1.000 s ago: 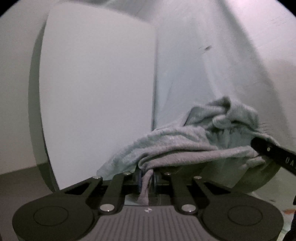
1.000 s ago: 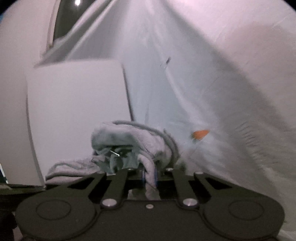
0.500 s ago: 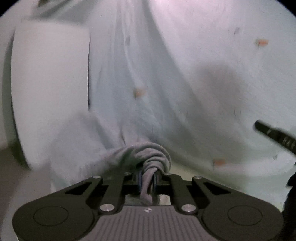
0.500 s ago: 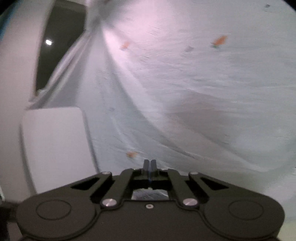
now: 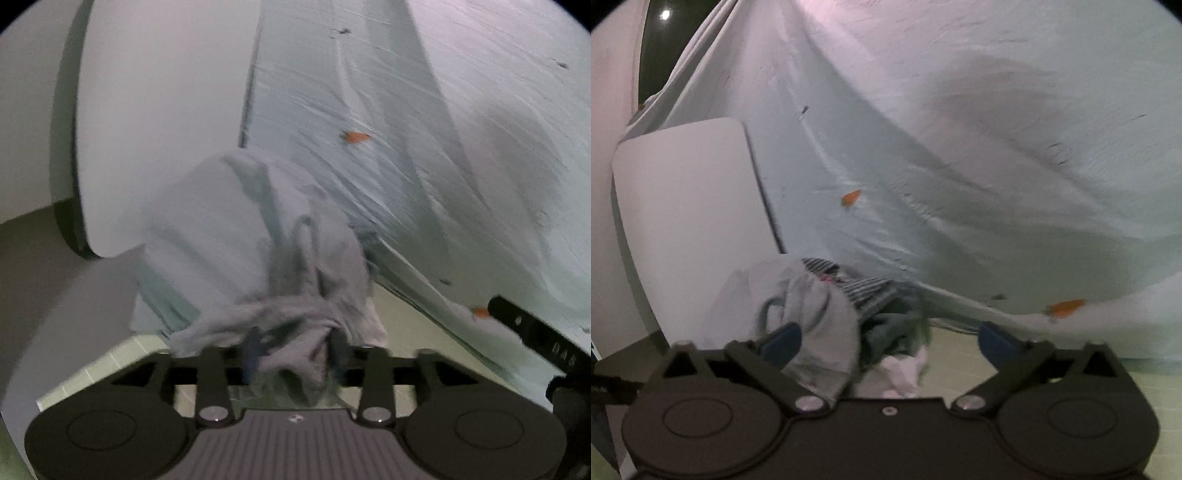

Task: Fold clothes
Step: 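Grasp the grey hoodie in the heap with both grippers, then lift the grey hoodie with both grippers and pull it onto the open mat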

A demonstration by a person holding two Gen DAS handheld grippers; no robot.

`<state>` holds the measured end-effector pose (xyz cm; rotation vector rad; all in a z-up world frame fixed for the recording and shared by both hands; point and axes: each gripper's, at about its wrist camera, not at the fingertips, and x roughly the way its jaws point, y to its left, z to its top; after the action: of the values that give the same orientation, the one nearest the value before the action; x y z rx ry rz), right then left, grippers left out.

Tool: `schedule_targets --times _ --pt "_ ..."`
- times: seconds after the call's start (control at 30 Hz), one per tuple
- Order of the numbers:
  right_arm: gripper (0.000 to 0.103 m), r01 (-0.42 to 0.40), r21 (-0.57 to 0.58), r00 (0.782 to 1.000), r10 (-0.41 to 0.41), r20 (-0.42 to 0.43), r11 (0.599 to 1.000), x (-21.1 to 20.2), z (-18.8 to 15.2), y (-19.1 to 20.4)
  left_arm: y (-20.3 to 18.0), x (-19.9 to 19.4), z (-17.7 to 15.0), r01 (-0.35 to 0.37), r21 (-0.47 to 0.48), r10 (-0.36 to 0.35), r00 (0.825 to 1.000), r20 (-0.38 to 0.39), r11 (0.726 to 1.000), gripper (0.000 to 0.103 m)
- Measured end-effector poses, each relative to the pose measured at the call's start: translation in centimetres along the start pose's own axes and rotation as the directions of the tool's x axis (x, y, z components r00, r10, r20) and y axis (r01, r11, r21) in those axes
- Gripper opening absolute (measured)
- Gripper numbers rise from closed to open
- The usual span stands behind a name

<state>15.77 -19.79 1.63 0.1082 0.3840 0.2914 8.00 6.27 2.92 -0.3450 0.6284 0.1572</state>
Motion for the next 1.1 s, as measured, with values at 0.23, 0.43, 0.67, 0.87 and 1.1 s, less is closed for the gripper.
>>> schedule_targets --times 0.23,0.43,0.67,0.87,1.1 --pt "0.103 -0.048 0.037 0.996 0.051 -0.077 0.998 10.3 -0.6 1.7 2.2 7.7 5.2 0.012 -0.004 -0.012 0.999 0.052 1.0 0.09" --pt "0.103 -0.111 0.027 0.971 0.114 -0.211 0.993 19.0 -1.8 2.9 2.1 16.7 8.6 0.02 0.01 -0.02 1.0 0.012 1.0 0.09" --pt "0.054 -0.181 0.01 0.93 0.174 -0.325 0.983 22.7 -2.8 4.6 1.2 21.5 10.0 0.044 -0.035 -0.045 0.999 -0.028 0.998 0.007" --pt "0.004 -0.231 -0.049 0.957 0.219 -0.19 0.972 18.1 -1.9 5.0 -0.5 17.7 9.5 0.009 0.051 -0.012 0.998 0.058 0.999 0.004" --pt "0.003 -0.205 -0.143 0.976 0.213 0.04 0.968 8.0 0.9 4.0 -1.0 8.1 8.6 0.031 0.047 -0.039 0.983 0.178 0.998 0.004"
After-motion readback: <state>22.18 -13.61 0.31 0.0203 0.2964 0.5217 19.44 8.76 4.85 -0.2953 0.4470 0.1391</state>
